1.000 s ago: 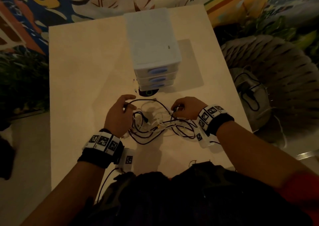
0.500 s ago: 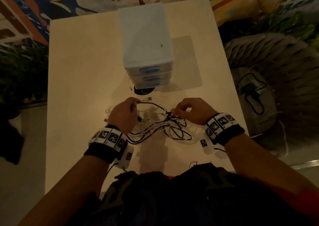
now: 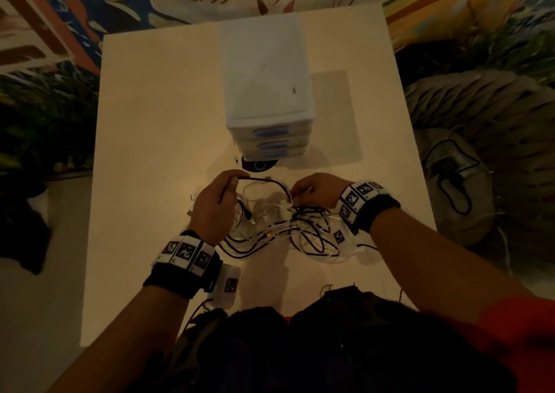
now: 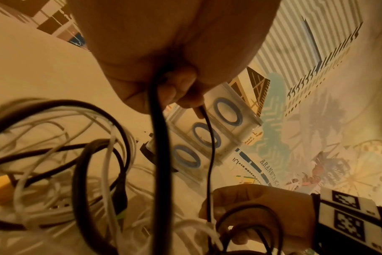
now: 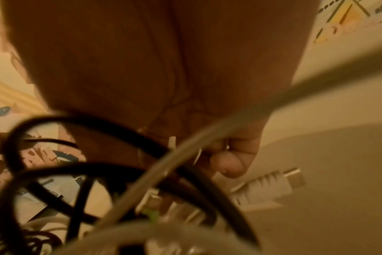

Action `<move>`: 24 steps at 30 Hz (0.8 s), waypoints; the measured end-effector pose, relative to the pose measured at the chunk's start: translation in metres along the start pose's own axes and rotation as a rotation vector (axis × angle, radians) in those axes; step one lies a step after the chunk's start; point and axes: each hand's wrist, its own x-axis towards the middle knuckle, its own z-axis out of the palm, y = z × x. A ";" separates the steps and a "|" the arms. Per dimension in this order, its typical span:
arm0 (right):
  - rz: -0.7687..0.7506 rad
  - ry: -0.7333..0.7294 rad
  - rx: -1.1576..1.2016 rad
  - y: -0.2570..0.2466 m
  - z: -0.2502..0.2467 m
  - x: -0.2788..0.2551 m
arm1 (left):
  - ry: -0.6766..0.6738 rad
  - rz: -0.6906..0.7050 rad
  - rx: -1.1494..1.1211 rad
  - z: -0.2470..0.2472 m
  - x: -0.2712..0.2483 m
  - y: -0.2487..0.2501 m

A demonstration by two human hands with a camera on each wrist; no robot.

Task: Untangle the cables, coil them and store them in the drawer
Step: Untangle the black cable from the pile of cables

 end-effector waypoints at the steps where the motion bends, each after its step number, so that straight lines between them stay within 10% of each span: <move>1: -0.006 0.009 0.005 0.001 0.000 0.001 | -0.001 -0.006 -0.001 -0.001 0.001 -0.002; 15: -0.206 0.430 0.303 0.011 -0.003 -0.019 | 0.011 -0.009 0.173 -0.010 0.005 0.014; 24: -0.327 0.447 0.416 -0.013 -0.017 -0.044 | -0.086 0.354 0.503 0.003 0.005 0.045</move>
